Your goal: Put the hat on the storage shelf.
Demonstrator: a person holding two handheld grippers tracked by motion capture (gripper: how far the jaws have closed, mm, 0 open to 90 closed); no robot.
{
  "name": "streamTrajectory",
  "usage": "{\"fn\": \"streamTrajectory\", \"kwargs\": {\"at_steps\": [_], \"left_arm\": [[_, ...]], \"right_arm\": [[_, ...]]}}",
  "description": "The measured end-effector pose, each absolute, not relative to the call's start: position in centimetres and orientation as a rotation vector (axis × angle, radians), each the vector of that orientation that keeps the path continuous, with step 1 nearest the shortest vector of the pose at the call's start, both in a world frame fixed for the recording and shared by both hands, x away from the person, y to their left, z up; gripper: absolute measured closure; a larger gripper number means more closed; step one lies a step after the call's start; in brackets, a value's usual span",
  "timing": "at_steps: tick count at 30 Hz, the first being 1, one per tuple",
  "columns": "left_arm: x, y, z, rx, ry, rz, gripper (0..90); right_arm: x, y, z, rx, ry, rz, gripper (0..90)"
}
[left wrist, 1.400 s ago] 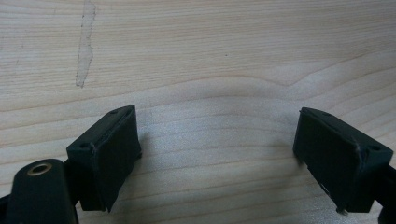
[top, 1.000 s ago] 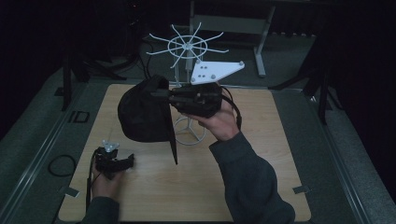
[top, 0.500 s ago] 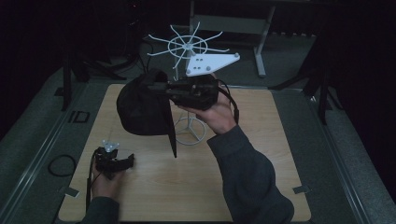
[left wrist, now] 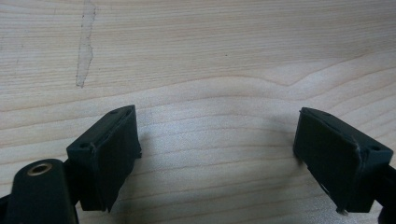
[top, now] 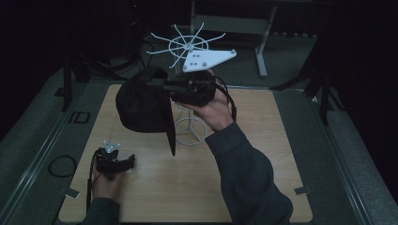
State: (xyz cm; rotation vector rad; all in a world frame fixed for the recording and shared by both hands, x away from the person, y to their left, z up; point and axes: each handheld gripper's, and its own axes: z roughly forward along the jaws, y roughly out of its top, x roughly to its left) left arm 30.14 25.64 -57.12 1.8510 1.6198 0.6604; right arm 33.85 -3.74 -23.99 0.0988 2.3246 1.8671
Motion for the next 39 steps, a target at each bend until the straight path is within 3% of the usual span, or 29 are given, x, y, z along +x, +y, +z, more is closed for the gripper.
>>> {"fn": "streamTrajectory", "kwargs": {"at_steps": [39], "left_arm": [[30.1, 25.7, -57.1, 1.854, 1.619, 0.661, 14.6]], "right_arm": [[32.9, -5.7, -22.2, 0.038, 2.274, 1.939, 88.0]]}}
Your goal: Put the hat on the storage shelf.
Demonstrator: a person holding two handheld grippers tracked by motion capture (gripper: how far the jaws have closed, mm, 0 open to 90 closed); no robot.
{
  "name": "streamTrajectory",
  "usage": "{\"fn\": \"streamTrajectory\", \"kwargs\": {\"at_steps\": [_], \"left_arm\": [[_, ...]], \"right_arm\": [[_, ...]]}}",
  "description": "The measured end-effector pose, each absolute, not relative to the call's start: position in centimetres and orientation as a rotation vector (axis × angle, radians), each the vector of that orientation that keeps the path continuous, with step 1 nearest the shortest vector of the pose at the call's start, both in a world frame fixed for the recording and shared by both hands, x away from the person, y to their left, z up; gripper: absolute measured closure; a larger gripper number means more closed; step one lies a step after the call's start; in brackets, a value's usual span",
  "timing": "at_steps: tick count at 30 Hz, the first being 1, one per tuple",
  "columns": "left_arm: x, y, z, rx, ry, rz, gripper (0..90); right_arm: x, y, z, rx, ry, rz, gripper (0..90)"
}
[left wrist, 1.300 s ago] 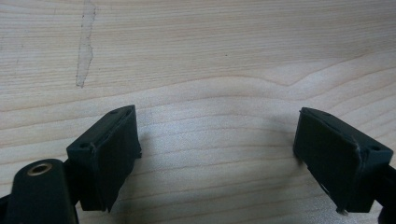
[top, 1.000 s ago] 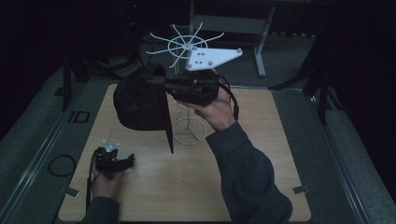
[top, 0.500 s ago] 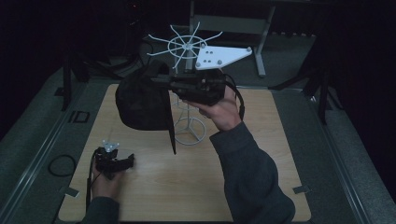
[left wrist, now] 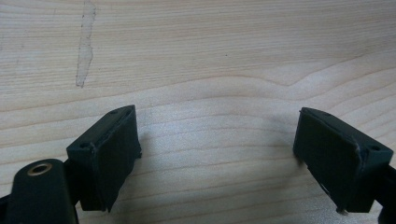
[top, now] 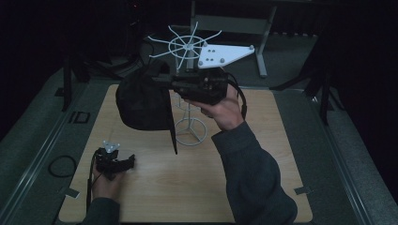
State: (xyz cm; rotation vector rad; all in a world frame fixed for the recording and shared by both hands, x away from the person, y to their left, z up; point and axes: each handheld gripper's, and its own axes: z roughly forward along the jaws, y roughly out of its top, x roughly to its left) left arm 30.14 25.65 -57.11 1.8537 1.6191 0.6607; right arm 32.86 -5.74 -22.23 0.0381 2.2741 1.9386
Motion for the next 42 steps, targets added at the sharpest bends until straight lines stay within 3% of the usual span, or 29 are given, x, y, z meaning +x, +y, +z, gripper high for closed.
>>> {"fn": "streamTrajectory", "kwargs": {"at_steps": [42], "left_arm": [[30.1, 25.6, -57.1, 1.854, 1.618, 0.663, 14.5]], "right_arm": [[32.9, -10.4, -22.3, -0.063, 2.342, 1.955, 87.9]]}}
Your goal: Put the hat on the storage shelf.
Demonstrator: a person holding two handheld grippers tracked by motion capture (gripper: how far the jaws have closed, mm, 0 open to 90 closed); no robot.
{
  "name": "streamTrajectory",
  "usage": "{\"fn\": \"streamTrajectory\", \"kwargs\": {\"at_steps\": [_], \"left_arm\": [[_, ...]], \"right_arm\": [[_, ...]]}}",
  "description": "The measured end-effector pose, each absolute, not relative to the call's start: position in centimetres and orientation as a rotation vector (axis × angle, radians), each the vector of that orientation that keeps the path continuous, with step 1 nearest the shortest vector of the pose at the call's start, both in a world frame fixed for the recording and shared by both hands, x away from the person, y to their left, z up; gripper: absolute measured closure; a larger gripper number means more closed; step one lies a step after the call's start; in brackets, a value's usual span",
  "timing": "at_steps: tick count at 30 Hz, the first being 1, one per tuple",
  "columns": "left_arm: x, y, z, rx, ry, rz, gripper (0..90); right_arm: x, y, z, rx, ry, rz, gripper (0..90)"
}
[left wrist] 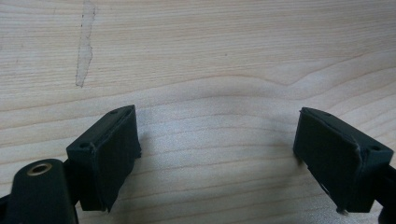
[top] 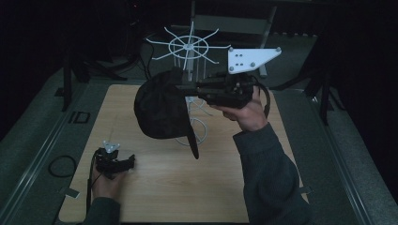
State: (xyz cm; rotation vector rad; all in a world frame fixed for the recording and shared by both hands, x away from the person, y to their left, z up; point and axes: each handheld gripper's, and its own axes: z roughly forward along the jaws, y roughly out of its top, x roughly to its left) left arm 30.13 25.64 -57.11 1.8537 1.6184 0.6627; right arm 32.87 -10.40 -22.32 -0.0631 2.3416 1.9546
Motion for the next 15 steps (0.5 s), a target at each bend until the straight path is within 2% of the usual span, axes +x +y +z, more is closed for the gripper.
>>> {"fn": "streamTrajectory", "kwargs": {"at_steps": [7, 11, 15], "left_arm": [[30.09, 25.66, -57.1, 1.845, 1.624, 0.669, 17.2], [29.62, 25.4, -56.79, 1.832, 1.617, 0.676, 38.7], [29.27, 25.13, -56.42, 1.858, 1.62, 0.654, 52.2]], "right_arm": [[33.1, -10.69, -22.71, -0.076, 2.35, 1.958, 87.9], [33.11, -10.66, -22.83, -0.09, 2.358, 1.949, 87.9], [33.23, -10.87, -22.92, -0.099, 2.361, 1.952, 87.9]]}}
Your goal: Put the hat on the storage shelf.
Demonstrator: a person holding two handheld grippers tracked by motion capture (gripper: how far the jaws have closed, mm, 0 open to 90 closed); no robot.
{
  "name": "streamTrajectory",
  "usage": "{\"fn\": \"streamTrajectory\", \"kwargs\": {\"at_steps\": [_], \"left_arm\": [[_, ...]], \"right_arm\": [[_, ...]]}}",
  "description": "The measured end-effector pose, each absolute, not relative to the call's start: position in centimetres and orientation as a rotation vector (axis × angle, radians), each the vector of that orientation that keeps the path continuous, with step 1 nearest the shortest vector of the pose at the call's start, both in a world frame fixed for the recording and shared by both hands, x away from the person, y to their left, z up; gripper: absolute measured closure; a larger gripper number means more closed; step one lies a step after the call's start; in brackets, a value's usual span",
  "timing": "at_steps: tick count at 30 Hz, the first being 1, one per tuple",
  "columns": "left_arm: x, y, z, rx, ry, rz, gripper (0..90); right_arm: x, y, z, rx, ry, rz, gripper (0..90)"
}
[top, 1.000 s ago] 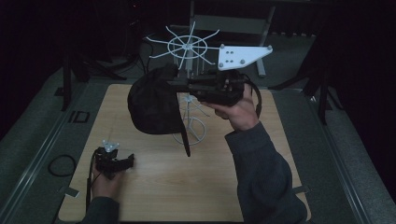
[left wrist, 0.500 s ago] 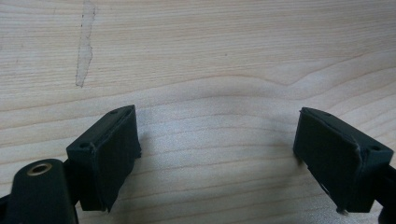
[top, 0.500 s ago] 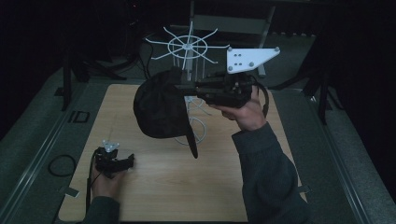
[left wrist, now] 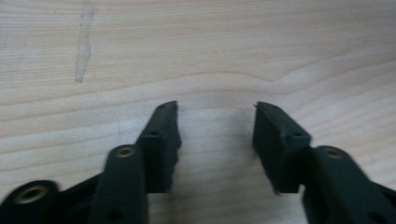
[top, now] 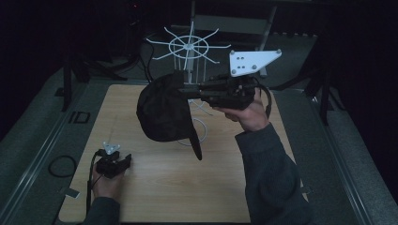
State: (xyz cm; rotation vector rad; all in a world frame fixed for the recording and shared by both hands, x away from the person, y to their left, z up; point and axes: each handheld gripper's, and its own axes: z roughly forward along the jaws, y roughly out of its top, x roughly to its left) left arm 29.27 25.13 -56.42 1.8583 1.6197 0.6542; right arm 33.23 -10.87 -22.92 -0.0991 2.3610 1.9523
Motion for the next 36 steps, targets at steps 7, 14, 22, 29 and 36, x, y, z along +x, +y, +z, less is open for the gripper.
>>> {"fn": "streamTrajectory", "kwargs": {"at_steps": [7, 14, 22, 29, 36], "left_arm": [[28.9, 24.8, -56.1, 1.882, 1.584, 0.614, 71.5], [29.0, 24.7, -56.2, 1.899, 1.572, 0.609, 73.4], [29.0, 24.7, -56.2, 1.896, 1.57, 0.617, 71.0], [29.0, 24.7, -56.2, 1.895, 1.567, 0.619, 70.5], [29.0, 24.7, -56.3, 1.896, 1.566, 0.617, 69.6]], "right_arm": [[33.4, -11.4, -23.0, -0.104, 2.363, 1.96, 87.9], [33.5, -11.8, -22.7, -0.118, 2.365, 1.965, 87.9], [33.3, -12.0, -21.8, -0.124, 2.359, 1.955, 87.9], [33.3, -11.8, -21.9, -0.132, 2.371, 1.959, 87.9], [33.6, -12.3, -22.4, -0.122, 2.368, 1.968, 87.8]]}}
